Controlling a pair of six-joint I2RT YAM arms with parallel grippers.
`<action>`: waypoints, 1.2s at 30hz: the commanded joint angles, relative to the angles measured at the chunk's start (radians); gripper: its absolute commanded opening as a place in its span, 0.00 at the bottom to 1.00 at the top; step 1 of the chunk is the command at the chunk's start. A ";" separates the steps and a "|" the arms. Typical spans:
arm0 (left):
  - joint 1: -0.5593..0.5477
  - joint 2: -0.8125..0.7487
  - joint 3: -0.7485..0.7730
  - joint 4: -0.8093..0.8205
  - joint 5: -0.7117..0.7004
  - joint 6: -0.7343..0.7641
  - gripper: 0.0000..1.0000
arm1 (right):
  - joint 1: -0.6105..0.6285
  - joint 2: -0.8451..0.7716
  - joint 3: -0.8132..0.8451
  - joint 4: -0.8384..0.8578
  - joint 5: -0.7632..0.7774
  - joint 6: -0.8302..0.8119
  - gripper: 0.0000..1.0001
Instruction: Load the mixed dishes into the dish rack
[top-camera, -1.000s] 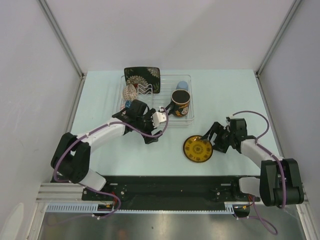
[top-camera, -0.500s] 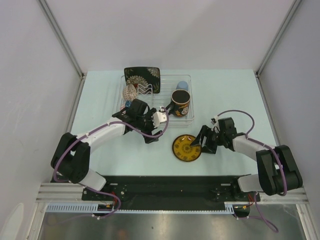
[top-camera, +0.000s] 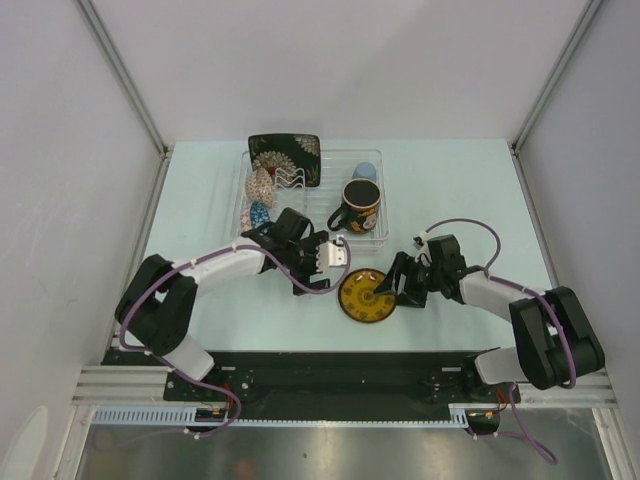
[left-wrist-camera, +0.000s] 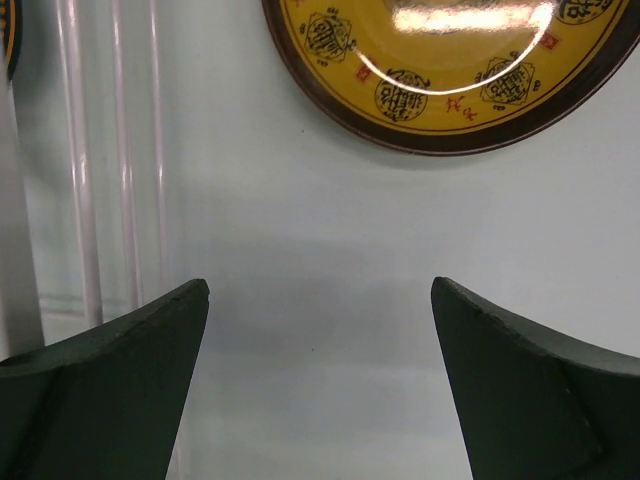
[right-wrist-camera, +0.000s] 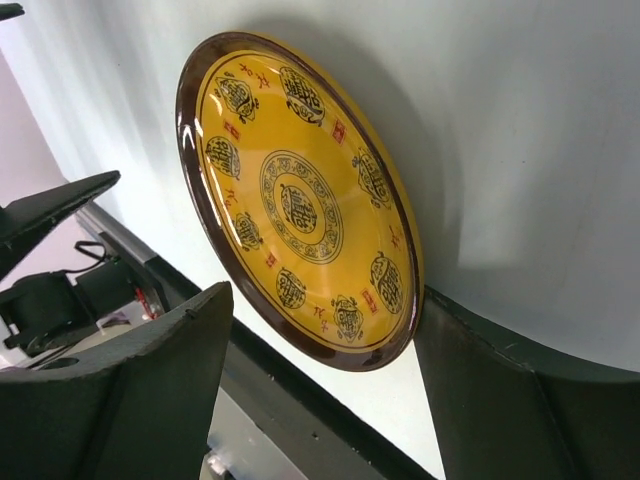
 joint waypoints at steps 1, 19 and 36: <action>-0.045 0.029 -0.008 0.093 -0.004 0.101 0.98 | 0.030 0.017 -0.065 -0.099 0.243 -0.044 0.78; -0.140 0.200 0.173 -0.006 -0.010 0.006 1.00 | 0.009 -0.005 -0.067 -0.003 0.386 0.001 0.78; -0.212 0.207 0.138 -0.054 -0.047 0.012 1.00 | 0.084 -0.026 -0.079 -0.081 0.263 -0.011 0.76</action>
